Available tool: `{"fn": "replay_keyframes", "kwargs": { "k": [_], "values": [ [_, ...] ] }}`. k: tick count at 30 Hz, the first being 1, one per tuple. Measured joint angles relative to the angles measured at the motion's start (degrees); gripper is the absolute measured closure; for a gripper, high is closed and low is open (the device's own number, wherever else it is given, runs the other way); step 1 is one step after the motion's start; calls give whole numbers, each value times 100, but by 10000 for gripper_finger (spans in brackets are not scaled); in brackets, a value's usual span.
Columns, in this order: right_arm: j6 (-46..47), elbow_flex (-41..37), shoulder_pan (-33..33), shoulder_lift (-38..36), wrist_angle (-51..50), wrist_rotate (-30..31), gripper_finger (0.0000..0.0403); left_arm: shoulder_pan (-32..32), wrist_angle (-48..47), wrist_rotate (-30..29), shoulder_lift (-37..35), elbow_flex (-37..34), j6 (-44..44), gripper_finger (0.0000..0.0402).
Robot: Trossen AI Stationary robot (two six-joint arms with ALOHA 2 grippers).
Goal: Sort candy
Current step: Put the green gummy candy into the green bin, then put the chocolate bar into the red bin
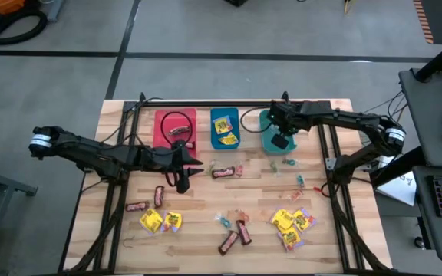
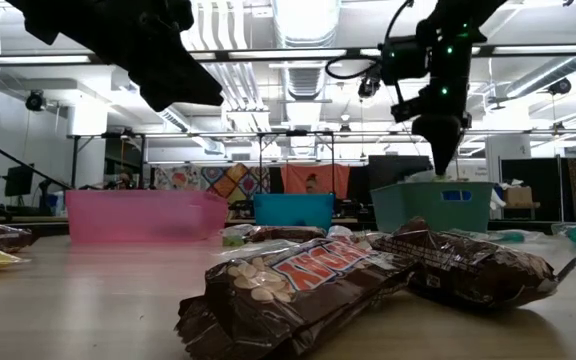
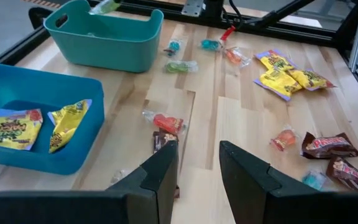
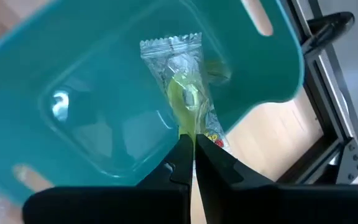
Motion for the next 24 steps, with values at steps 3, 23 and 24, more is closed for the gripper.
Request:
{"fn": "replay_keyframes", "kwargs": {
  "k": [3, 23, 24],
  "values": [
    [-91, -62, -99, 0, 215, 0, 394, -13, -3, 0, 2, 0, -23, 297],
    [120, -57, -91, -152, 676, -197, 292, -13, 9, 0, 2, 0, -102, 297],
    [158, -54, -61, -198, 681, -203, 292, -13, 22, 0, 2, 0, -131, 297]
  ]
}}
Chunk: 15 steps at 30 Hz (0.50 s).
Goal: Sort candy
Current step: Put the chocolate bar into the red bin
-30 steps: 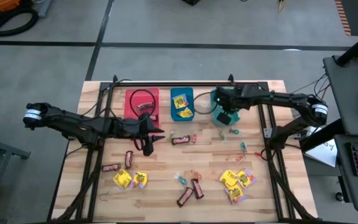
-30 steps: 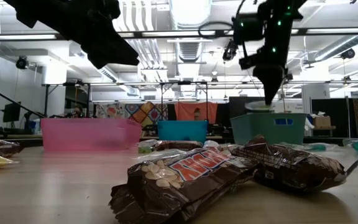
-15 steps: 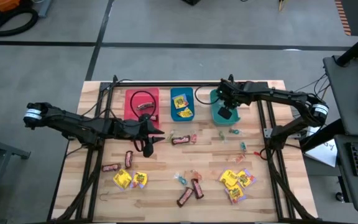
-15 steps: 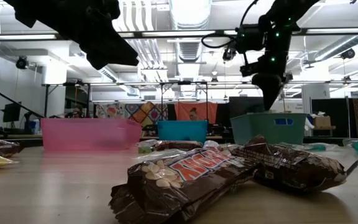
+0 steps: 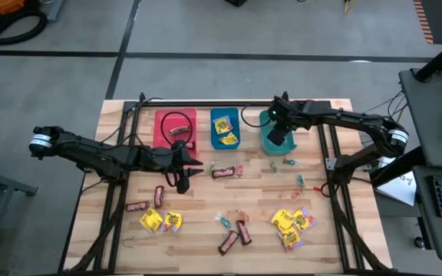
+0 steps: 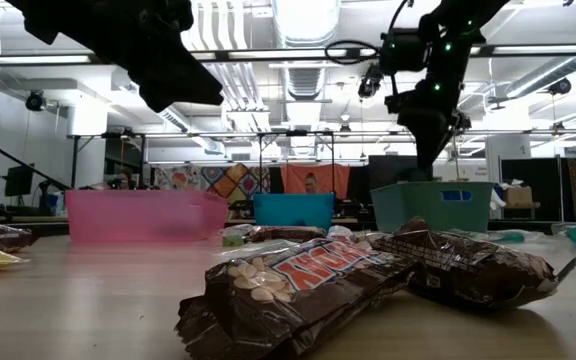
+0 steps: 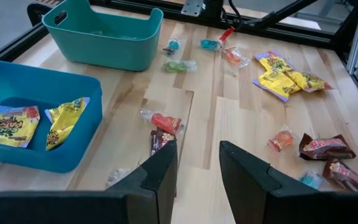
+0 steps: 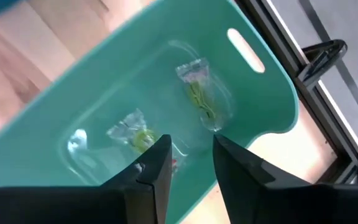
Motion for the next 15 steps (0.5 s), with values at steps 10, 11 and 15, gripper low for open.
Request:
{"fn": "replay_keyframes", "kwargs": {
  "k": [10, 11, 15],
  "values": [
    [208, 0, 737, -650, 39, 4, 305, -24, 933, 17, 666, 2, 189, 297],
    [263, 0, 823, -705, 39, 4, 305, -24, 1083, 17, 779, 2, 198, 297],
    [426, 0, 1204, -837, 40, 7, 303, -37, 1542, 22, 1244, 2, 342, 297]
  ]
}}
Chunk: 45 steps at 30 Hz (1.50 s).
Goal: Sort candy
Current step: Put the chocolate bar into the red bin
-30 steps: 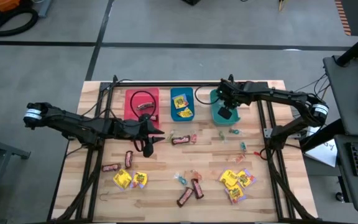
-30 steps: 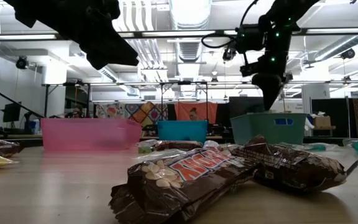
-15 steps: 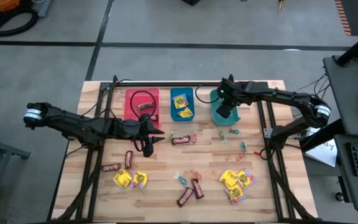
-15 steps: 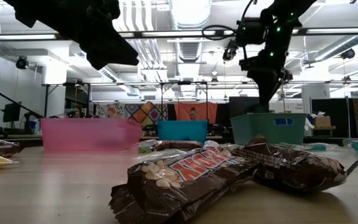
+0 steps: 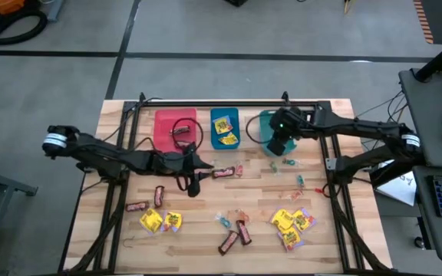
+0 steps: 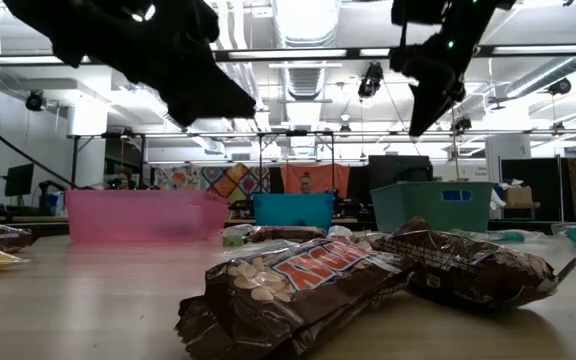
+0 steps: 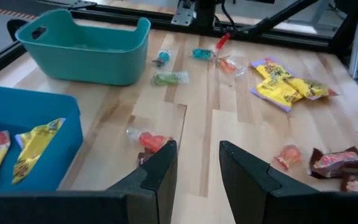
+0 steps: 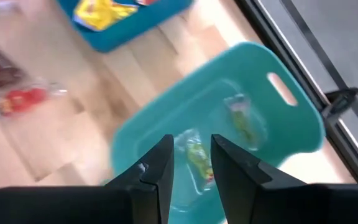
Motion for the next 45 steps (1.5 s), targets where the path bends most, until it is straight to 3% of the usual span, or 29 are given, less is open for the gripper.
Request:
{"fn": "replay_keyframes", "kwargs": {
  "k": [17, 27, 31, 45],
  "values": [
    [399, 0, 1263, -38, 187, 52, 307, 0, 1097, -24, 1505, 0, 532, 288],
    [404, 0, 1376, -36, 364, 63, 307, 4, 1473, -44, 2033, 0, 961, 166],
    [404, 0, 1376, -36, 434, 64, 307, 9, 1711, -85, 2186, -2, 1011, 140],
    [408, -7, 1376, -34, 450, 61, 307, 132, 2366, -463, 2895, 55, 1110, 146]
  ]
}}
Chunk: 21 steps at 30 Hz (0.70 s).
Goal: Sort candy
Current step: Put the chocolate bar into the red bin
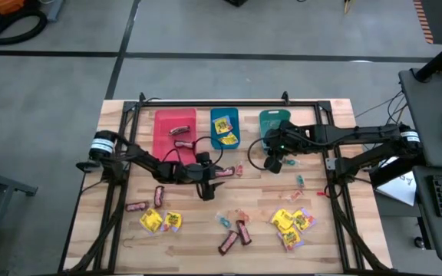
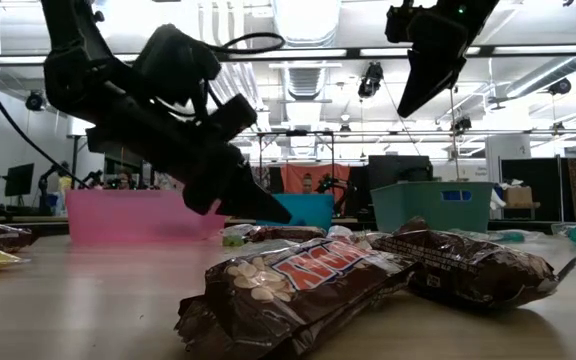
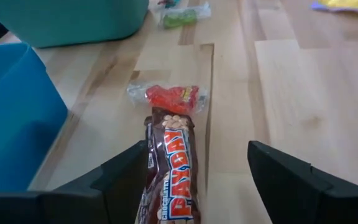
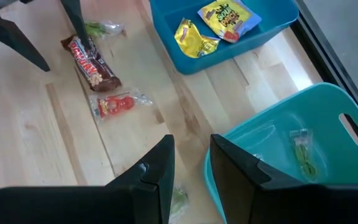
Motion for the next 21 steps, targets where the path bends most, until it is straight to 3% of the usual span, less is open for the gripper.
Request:
{"fn": "replay_keyframes", "kwargs": {
  "k": [10, 21],
  "values": [
    [44, -100, 0, 0, 28, -1, 307, 69, -258, -20, 428, 330, 59, 179],
    [41, -252, 0, 2, 155, -4, 307, 76, -299, -46, 478, 330, -113, 263]
  ]
}}
